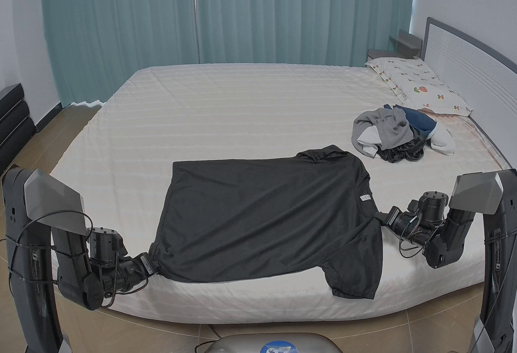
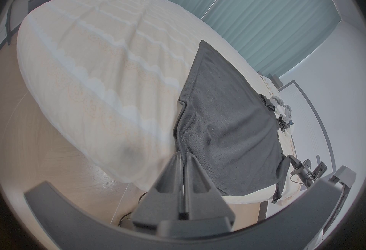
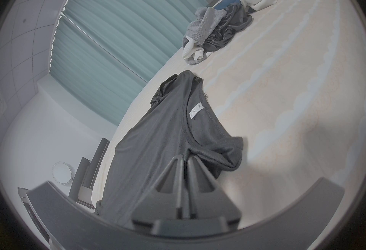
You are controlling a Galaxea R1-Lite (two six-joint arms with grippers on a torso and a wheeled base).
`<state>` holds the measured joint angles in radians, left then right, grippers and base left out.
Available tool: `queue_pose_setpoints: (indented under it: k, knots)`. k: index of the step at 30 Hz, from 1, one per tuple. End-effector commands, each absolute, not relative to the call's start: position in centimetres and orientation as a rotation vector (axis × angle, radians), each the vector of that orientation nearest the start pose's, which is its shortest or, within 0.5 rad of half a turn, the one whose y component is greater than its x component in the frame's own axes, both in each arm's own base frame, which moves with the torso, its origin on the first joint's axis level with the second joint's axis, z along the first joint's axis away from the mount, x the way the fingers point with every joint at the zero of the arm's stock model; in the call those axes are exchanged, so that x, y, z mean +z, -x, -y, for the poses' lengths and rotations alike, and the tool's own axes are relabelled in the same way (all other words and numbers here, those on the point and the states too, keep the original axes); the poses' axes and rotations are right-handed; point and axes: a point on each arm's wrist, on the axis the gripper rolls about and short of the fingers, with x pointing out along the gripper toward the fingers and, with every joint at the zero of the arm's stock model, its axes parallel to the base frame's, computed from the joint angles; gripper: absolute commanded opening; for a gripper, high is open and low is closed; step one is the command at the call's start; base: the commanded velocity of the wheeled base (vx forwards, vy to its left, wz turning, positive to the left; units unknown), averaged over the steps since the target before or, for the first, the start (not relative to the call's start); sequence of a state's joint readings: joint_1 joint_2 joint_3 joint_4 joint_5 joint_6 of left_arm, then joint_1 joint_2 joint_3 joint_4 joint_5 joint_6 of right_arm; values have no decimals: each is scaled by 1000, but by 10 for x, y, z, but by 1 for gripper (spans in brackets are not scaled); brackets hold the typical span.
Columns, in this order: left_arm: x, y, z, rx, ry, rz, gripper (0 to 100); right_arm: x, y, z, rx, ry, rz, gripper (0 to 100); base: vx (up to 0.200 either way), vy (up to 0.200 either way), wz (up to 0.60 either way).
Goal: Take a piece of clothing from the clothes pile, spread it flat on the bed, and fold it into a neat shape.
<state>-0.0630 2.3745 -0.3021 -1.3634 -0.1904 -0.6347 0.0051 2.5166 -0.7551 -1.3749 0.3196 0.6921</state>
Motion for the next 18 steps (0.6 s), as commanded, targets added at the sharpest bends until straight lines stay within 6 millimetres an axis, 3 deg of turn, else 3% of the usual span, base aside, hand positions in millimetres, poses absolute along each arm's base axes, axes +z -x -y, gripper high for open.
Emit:
queue_pose_setpoints:
  k: [1, 7, 10, 18]
  knots:
    - [-48, -275, 22, -9, 650, -763, 0, -55, -379, -6, 166, -744, -489, 100, 0, 0, 0]
    - [-48, -275, 22, -10, 647, -765, 0, -47, -360, 13, 121, -759, -467, 100, 0, 0, 0]
    - [-48, -275, 22, -12, 647, -764, 0, -43, -340, 19, 122, -770, -468, 100, 0, 0, 0]
    - [-48, -275, 22, -11, 649, -764, 0, -42, -301, 5, 307, -784, -625, 100, 0, 0, 0]
